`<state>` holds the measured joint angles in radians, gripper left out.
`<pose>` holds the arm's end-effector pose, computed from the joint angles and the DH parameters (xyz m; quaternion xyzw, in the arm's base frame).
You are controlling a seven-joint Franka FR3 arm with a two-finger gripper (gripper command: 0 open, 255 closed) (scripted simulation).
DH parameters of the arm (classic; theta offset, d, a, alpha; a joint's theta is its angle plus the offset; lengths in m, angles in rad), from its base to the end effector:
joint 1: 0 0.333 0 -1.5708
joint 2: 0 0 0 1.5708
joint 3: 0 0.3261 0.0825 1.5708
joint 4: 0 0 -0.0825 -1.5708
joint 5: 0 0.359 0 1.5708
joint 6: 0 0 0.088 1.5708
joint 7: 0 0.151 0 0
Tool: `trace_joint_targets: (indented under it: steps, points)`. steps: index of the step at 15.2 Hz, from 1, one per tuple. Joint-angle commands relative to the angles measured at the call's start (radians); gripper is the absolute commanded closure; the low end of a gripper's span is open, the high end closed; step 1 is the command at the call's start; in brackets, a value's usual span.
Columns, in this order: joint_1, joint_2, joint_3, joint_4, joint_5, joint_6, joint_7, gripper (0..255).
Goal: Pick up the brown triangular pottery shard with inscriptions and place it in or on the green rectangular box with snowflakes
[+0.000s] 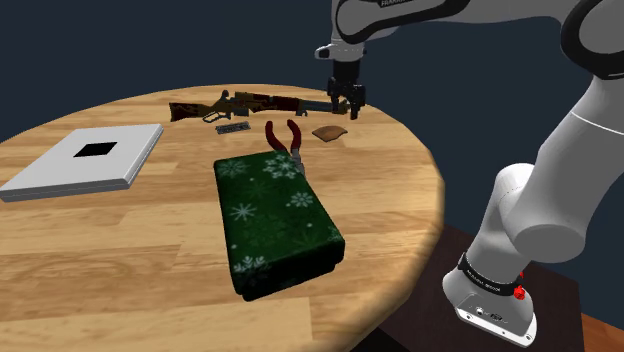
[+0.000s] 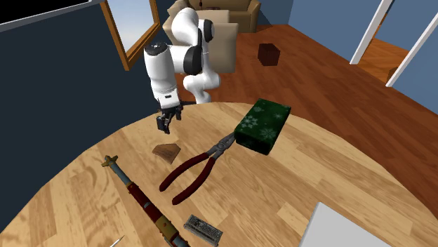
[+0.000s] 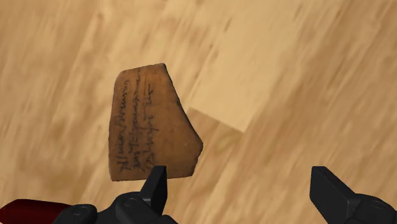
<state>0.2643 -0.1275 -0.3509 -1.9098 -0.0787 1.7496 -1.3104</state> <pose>0.4899 -0.0597 0.5144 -0.8128 -0.5820 0.0261 0.0000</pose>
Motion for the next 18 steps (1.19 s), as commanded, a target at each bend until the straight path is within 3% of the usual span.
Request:
trace_joint_targets:
  steps: [1, 8, 16, 17, 18]
  points:
    - [0.006, 0.038, -0.005, 0.022, 0.016, 0.023, -0.062, 0]
    - [0.003, 0.042, -0.007, -0.063, 0.015, 0.111, -0.062, 0]
    - [0.003, 0.042, -0.007, -0.062, 0.015, 0.110, -0.062, 0]
    - [0.003, 0.042, -0.007, -0.062, 0.015, 0.110, -0.062, 255]
    - [0.003, 0.042, -0.007, -0.062, 0.015, 0.110, -0.062, 255]
